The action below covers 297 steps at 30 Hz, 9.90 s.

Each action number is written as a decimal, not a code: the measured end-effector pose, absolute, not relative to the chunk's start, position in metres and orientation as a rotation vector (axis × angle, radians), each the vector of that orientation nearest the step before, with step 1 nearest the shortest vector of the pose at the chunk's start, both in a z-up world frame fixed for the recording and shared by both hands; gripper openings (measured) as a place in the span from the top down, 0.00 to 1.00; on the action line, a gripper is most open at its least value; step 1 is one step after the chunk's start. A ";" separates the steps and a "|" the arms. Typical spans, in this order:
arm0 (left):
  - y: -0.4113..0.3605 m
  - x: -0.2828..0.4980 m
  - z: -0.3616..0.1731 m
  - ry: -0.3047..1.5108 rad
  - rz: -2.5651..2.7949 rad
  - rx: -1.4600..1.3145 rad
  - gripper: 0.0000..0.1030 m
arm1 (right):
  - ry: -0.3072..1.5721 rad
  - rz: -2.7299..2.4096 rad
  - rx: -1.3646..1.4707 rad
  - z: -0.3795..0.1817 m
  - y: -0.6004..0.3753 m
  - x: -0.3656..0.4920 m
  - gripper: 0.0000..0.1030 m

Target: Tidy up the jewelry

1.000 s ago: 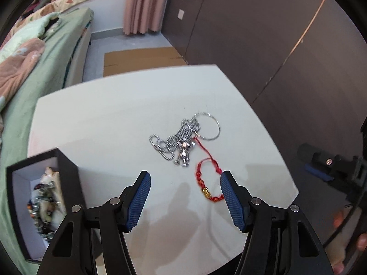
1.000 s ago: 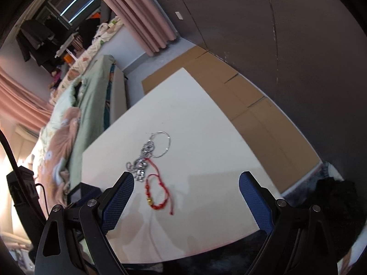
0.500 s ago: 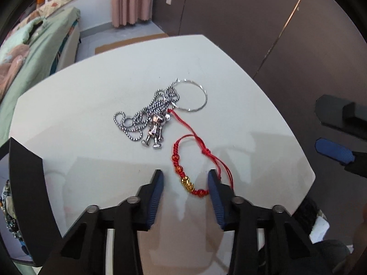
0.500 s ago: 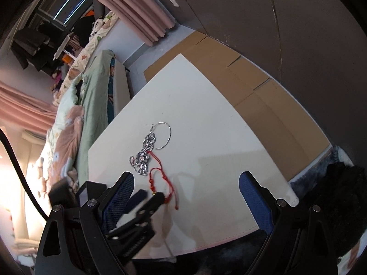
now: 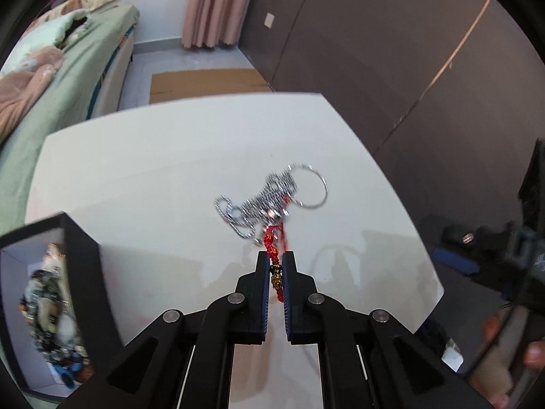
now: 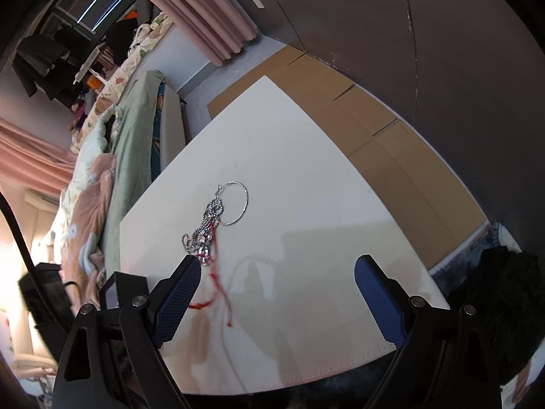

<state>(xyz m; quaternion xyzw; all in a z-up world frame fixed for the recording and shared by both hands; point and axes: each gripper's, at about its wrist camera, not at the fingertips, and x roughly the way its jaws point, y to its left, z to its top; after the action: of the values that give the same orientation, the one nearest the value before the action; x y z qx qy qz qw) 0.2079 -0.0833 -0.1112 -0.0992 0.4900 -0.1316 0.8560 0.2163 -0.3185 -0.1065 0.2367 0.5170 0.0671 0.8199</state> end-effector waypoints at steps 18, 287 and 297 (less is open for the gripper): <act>-0.009 0.209 -0.061 0.885 -0.233 -0.358 0.93 | 1.107 0.192 0.448 -0.124 -0.266 0.238 0.37; -0.086 0.254 -0.124 1.088 -0.163 -0.181 0.30 | 1.056 0.231 0.431 -0.077 -0.322 0.245 0.25; -0.085 0.257 -0.139 1.097 -0.086 -0.156 0.43 | 1.093 0.228 0.468 -0.090 -0.333 0.251 0.25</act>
<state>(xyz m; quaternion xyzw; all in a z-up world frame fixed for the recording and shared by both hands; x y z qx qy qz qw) 0.2570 -0.0847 -0.1390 -0.0739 0.5207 -0.0406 0.8496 0.2509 -0.3329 -0.0895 0.2197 0.5139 0.1070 0.8223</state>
